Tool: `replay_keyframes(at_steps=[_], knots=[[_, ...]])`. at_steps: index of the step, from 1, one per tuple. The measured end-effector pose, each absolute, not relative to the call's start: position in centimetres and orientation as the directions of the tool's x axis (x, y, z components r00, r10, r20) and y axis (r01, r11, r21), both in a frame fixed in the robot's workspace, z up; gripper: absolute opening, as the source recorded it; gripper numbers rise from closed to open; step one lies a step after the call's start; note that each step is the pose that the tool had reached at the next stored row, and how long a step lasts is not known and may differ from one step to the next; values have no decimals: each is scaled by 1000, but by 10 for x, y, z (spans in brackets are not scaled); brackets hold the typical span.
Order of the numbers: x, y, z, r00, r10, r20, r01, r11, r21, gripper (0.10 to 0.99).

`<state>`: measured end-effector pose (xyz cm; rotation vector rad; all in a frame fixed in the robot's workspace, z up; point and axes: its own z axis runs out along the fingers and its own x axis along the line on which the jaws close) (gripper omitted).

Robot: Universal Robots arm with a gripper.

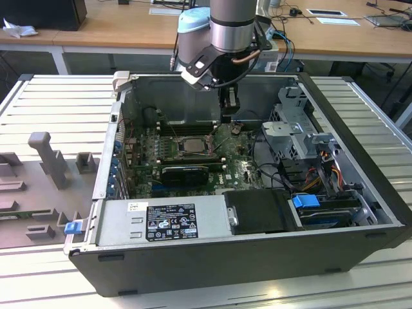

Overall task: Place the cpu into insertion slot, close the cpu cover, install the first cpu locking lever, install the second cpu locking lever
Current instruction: 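Close the cpu cover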

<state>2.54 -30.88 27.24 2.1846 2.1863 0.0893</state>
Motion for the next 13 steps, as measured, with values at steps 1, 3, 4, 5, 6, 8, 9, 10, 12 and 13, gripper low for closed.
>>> replay_keyframes(at_steps=[1, 3, 4, 5, 6, 8, 9, 10, 12, 13], knots=[[29, -309, 272, -1, 1000, 6, 997, 0, 76, 106], [33, -309, 272, -1, 1000, 6, 997, 1, 75, 106], [36, -309, 272, -1, 1000, 6, 997, 0, 75, 106], [37, -309, 272, -1, 1000, 6, 997, 1, 75, 106], [38, -309, 272, -1, 1000, 6, 997, 1, 75, 106], [39, -309, 272, -1, 1000, 6, 997, 1, 75, 106], [39, -308, 272, -1, 1000, 6, 997, 1, 75, 106], [40, -308, 272, -2, 1000, 6, 997, 1, 75, 106], [42, -308, 272, -3, 1000, 6, 997, 3, 75, 106], [43, -308, 271, -4, 1000, 5, 997, 3, 75, 106]])
